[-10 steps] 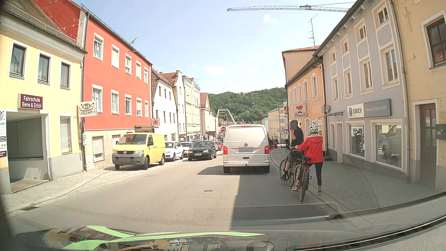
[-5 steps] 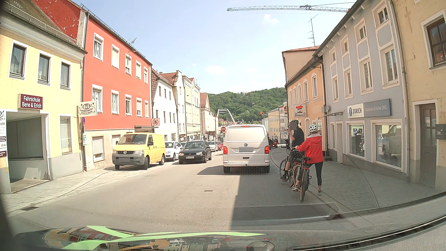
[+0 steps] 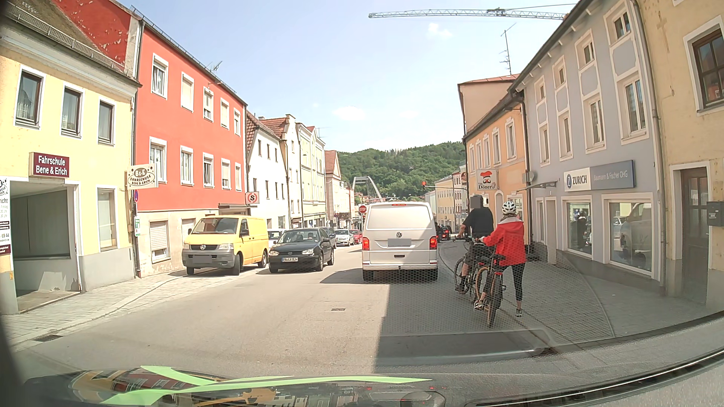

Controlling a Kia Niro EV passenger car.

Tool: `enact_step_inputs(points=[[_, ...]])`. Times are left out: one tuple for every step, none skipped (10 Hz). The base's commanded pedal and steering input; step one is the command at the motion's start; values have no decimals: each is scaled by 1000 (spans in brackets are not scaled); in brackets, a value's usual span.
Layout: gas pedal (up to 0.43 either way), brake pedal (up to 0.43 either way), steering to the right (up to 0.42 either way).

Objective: Follow the waypoints while adhering to traffic rules and regulations

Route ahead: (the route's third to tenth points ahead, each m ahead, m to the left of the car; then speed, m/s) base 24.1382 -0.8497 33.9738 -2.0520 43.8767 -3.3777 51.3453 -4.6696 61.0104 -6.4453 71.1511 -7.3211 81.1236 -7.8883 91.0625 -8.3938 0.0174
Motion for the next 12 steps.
enact_step_inputs(points=[[0,280,-3],[0,287,-3],[0,287,-3],[0,287,-3],[0,287,-3],[0,287,-3],[0,293,-3],[0,293,-3],[0,293,-3],[0,293,-3],[0,293,-3],[0,293,-3]])
